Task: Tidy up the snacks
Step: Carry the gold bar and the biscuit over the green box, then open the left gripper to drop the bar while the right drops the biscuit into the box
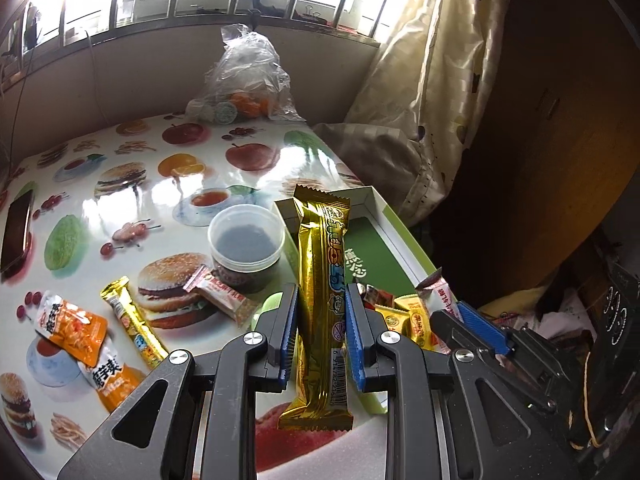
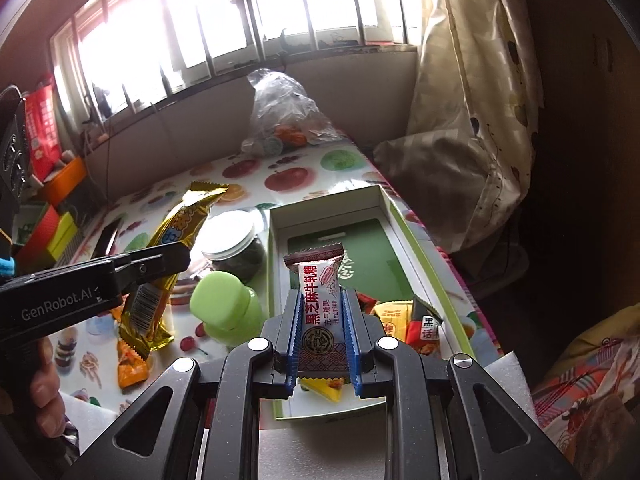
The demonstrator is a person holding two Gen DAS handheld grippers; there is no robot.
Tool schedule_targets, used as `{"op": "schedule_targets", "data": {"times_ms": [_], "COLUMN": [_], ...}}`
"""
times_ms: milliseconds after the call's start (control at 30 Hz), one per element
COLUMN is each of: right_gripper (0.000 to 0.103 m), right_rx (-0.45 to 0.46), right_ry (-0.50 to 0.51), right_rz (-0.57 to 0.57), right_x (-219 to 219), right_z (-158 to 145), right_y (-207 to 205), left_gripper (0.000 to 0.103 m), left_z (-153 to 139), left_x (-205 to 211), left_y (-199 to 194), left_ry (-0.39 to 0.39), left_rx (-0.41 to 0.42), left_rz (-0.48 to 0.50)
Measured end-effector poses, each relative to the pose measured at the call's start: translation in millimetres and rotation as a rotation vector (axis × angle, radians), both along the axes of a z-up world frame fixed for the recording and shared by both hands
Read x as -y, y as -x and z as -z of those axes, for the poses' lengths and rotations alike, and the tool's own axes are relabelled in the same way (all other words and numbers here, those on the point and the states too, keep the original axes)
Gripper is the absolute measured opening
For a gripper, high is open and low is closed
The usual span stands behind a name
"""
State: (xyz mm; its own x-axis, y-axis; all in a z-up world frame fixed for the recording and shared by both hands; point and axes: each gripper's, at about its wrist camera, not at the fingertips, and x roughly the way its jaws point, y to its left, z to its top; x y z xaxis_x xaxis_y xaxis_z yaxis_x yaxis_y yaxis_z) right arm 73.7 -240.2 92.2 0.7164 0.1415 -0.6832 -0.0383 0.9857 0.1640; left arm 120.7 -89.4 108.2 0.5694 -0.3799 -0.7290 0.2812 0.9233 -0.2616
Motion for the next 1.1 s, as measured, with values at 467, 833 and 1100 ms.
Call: {"op": "schedule_targets", "data": {"times_ms": [467,833,1100], "right_gripper": [0.019,0.019,0.019], "right_rx": [-0.057,-0.101,-0.096], "right_ry": [0.037,0.048,0.069], "right_rz": [0.064,0.091,0.093], "right_x": [24,38,41], "right_z": [28,42,46], "right_y": [-18,-32,-36], "left_gripper": [0.024,0.024,0.024], "left_z": [30,52,61], "left_x": [39,59,65], "left_y": [-22,-23,-25], "left_ry": [-0.004,-0.026,-0.046], "left_rx": [-0.086,-0.137,-0.149], "left_rz": [0.061,0.091,0.102]}}
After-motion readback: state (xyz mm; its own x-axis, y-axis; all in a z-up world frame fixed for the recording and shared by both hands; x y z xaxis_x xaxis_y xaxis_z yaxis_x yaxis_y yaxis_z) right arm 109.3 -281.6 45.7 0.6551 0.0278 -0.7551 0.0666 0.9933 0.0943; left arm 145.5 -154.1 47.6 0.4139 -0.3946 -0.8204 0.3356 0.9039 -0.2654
